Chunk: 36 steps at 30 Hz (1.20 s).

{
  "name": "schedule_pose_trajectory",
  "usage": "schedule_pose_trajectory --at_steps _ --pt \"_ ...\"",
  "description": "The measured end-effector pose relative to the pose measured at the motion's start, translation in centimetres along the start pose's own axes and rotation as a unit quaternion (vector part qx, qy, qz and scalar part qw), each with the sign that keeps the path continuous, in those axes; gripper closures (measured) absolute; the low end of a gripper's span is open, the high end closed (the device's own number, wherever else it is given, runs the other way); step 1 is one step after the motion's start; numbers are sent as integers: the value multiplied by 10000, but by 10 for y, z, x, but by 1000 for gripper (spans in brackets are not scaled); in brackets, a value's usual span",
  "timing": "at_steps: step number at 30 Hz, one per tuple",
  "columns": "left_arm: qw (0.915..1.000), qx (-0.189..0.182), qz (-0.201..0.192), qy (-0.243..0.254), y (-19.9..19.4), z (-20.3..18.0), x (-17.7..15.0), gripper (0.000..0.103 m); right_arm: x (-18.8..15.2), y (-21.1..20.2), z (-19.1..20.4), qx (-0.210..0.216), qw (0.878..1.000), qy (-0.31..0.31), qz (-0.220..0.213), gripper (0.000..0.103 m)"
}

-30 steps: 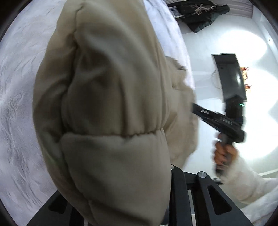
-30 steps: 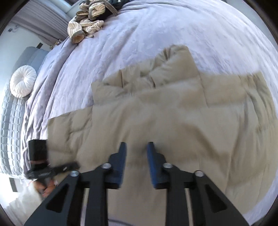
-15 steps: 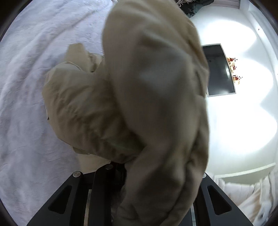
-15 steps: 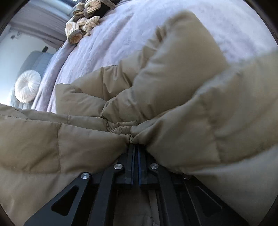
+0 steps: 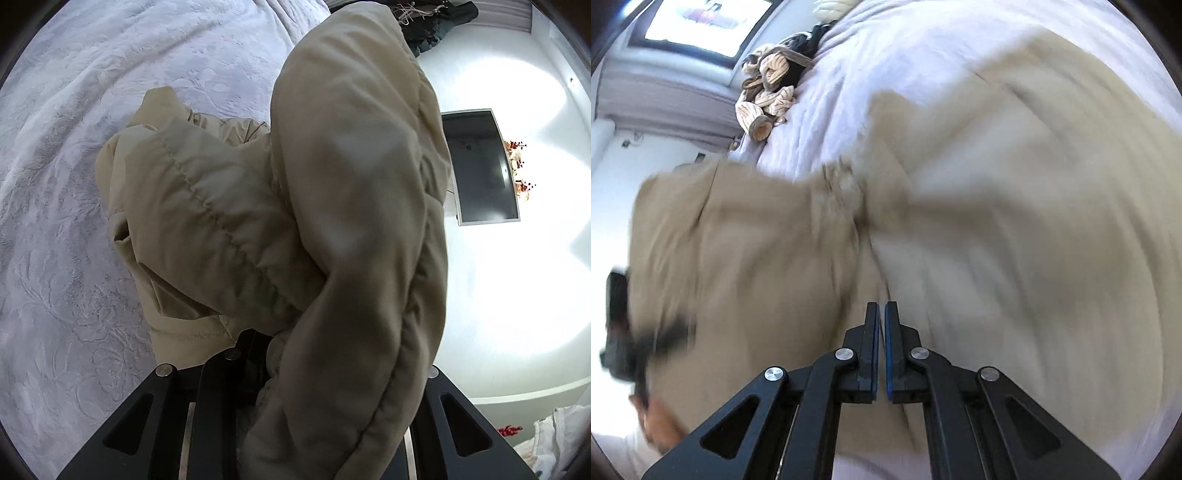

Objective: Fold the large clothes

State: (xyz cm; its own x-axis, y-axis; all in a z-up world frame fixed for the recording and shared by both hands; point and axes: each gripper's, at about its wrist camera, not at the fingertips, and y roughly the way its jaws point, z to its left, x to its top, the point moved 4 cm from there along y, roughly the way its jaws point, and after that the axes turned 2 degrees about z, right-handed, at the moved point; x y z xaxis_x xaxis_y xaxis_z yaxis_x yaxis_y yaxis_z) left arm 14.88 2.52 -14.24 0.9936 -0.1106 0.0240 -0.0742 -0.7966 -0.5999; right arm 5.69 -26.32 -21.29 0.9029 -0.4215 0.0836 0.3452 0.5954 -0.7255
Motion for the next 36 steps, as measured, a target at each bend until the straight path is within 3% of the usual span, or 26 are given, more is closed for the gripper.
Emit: schedule_pose_trajectory --at_steps 4,9,16,19,23,31,34,36 --pt "9998 141 98 40 35 -41 -3 79 -38 30 -9 277 9991 227 206 100" --pt "9981 414 368 257 68 -79 -5 78 -37 64 -38 734 9941 743 277 103" --pt "9953 99 707 656 133 -130 -12 43 -39 68 -54 1482 9840 958 237 103" --pt "9930 -62 783 877 158 -139 -13 39 -39 66 -56 1641 9805 1047 249 103" --pt "9905 -352 801 1062 184 -150 -10 39 -44 30 -62 1636 9793 1177 166 102" --pt "9863 -654 736 1322 247 -156 3 39 -48 -88 -125 798 9804 1509 -982 100" --pt "9858 -649 666 1399 269 -161 25 39 -42 -117 -140 655 9756 1600 -1352 87" --pt "9856 -609 638 1445 276 -166 31 39 -37 -132 -141 706 9727 1584 -1540 66"
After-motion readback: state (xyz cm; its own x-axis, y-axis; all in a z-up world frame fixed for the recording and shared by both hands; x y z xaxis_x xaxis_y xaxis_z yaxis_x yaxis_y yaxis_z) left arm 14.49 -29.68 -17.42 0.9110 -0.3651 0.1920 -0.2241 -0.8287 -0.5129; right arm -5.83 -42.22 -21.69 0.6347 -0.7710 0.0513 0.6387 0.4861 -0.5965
